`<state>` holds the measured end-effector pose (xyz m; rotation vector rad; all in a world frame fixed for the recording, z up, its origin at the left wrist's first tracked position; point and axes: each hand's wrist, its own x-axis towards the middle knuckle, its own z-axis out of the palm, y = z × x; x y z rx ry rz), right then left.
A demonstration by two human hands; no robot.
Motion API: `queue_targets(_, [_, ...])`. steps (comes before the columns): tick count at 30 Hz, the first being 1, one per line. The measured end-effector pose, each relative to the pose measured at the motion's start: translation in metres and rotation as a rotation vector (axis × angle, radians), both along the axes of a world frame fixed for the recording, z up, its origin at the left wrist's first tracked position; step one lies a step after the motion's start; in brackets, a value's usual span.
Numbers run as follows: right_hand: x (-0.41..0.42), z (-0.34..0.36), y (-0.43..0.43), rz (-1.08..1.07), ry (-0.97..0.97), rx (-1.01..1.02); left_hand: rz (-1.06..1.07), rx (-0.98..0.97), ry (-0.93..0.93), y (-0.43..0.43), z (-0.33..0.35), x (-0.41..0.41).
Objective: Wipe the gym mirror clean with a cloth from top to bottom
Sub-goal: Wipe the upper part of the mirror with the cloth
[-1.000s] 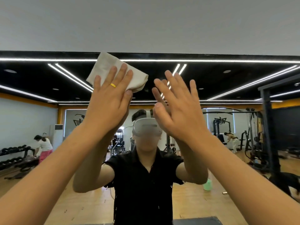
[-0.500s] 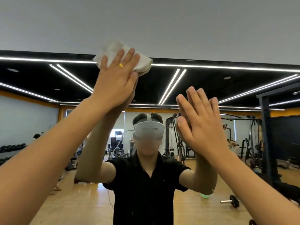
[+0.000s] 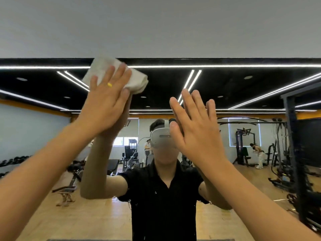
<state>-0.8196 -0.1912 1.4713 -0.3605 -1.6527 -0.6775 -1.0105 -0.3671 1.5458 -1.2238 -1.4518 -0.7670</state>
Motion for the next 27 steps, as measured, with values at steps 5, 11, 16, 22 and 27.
queue_targets(5, [0.000,0.000,0.002,-0.014,0.008,0.004,0.015,0.079,-0.046,0.020,0.023,0.016])
queue_targets(11, [0.002,-0.001,0.004,0.010,0.003,0.001,-0.004,0.084,-0.080,0.022,-0.052,0.016])
queue_targets(16, [0.002,-0.001,0.002,0.012,0.002,-0.003,-0.007,0.041,-0.059,0.013,-0.064,0.006])
queue_targets(22, [0.002,0.000,0.002,0.008,0.002,-0.002,0.019,0.068,-0.047,0.023,0.012,0.020])
queue_targets(27, [0.002,0.000,0.002,0.021,-0.003,-0.014,0.013,0.106,-0.050,0.032,0.021,0.025])
